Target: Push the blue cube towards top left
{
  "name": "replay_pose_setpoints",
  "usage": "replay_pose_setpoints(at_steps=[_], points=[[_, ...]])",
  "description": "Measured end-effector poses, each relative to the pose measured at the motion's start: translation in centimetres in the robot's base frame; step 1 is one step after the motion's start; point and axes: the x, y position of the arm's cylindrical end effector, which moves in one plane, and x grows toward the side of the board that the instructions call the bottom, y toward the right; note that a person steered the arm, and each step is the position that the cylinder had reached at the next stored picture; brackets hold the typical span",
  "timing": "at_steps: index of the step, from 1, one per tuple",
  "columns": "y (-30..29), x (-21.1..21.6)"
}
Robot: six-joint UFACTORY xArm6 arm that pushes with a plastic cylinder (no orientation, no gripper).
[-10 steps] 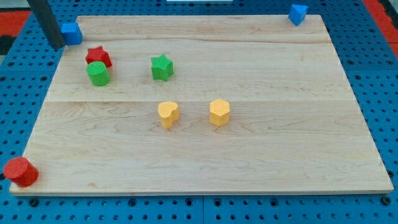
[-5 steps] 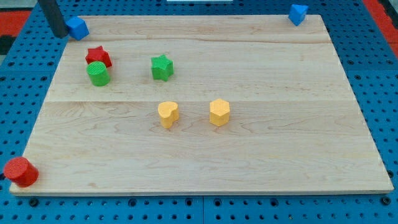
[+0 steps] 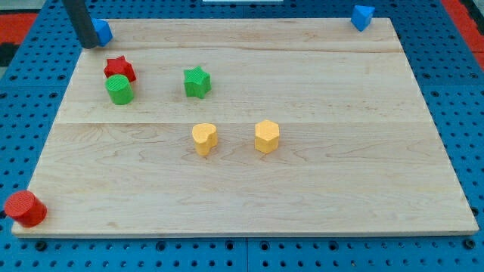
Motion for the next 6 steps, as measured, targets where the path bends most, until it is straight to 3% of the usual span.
replay_pose_setpoints(at_steps=[6], points=[[0.0, -3.3]])
